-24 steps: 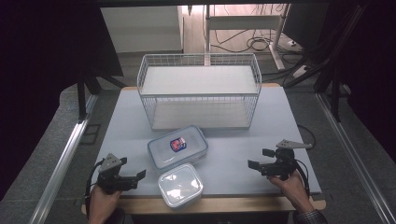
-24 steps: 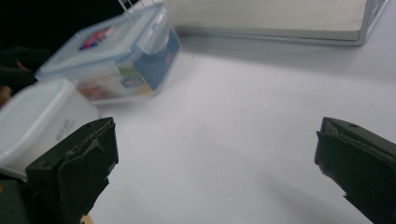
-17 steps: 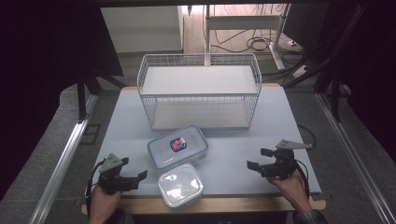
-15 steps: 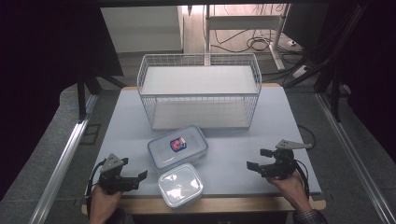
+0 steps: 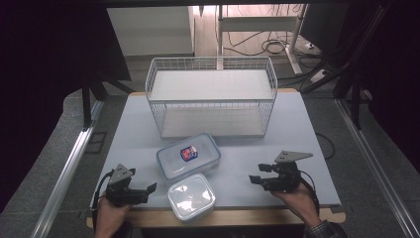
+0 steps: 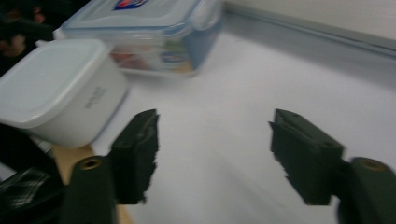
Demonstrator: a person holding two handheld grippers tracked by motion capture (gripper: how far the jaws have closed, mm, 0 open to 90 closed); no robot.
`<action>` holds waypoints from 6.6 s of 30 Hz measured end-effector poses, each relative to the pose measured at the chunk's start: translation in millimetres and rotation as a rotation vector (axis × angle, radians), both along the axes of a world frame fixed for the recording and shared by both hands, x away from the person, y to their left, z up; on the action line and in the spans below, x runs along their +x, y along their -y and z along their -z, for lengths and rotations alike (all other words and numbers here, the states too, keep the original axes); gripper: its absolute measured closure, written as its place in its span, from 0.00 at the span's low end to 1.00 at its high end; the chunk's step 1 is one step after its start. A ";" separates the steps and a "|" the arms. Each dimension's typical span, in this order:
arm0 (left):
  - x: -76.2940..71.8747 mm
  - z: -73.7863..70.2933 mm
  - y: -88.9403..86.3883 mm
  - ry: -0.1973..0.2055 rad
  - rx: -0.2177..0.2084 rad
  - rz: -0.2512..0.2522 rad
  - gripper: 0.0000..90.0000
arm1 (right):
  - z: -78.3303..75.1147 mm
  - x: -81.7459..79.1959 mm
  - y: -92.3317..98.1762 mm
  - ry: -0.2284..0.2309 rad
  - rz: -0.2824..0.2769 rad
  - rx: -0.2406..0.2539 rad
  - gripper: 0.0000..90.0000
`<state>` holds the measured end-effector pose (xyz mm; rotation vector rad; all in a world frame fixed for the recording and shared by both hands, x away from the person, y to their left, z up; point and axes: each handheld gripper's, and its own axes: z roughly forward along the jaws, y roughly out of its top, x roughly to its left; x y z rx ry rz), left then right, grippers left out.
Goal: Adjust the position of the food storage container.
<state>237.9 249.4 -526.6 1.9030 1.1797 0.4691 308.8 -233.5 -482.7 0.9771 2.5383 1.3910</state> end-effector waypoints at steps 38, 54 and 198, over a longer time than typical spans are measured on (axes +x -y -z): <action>-2.4 0.0 0.4 0.014 0.071 -0.010 0.05 | 3.0 -63.8 -246.5 0.040 -0.631 -0.193 1.00; -2.6 -0.1 2.6 0.014 0.084 -0.010 0.05 | -2.6 -35.1 -183.1 0.037 -0.445 -0.218 1.00; 19.8 -19.0 67.6 -0.028 0.044 0.178 0.07 | -8.1 -0.6 -3.6 0.174 0.057 -0.074 0.15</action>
